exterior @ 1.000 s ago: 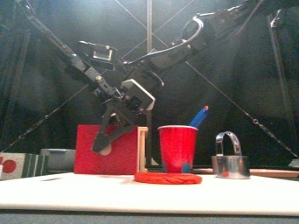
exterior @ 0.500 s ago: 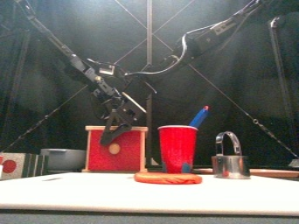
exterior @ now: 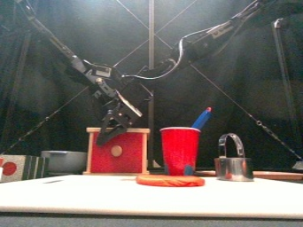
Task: Get the cutter from the drawer then cut the dough then place the extra dough in the bowl
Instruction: Shut the drawer
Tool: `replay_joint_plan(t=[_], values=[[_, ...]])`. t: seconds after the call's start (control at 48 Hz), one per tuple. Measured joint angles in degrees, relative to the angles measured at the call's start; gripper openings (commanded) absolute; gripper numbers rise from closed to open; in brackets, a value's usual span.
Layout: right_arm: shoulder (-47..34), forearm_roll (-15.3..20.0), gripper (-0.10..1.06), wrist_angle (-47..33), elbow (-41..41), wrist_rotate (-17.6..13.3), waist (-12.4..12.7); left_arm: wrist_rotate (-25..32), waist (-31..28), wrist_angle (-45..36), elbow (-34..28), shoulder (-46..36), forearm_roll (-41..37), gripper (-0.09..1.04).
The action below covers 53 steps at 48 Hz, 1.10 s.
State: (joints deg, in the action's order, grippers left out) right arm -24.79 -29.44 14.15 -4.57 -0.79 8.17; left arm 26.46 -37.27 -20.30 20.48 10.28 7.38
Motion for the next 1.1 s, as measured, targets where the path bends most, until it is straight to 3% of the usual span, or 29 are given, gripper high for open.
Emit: replay_joint_plan(t=[0.375,0.771,1.104], values=[[-0.09,0.26,0.16,4.92,-0.97,-0.09,-4.39,-0.18,0.00,1.14,0.88,-0.09,0.00,0.56],[-0.53,-0.70,0.16,6.15,-1.67,0.53,-3.78,-0.18,-0.09,2.55,1.41,-0.09,-0.09,0.56],[-0.79,-5.19,0.16,6.50,-1.85,0.62,-2.72,-0.26,-0.09,2.72,1.76,-0.09,0.00,0.56]])
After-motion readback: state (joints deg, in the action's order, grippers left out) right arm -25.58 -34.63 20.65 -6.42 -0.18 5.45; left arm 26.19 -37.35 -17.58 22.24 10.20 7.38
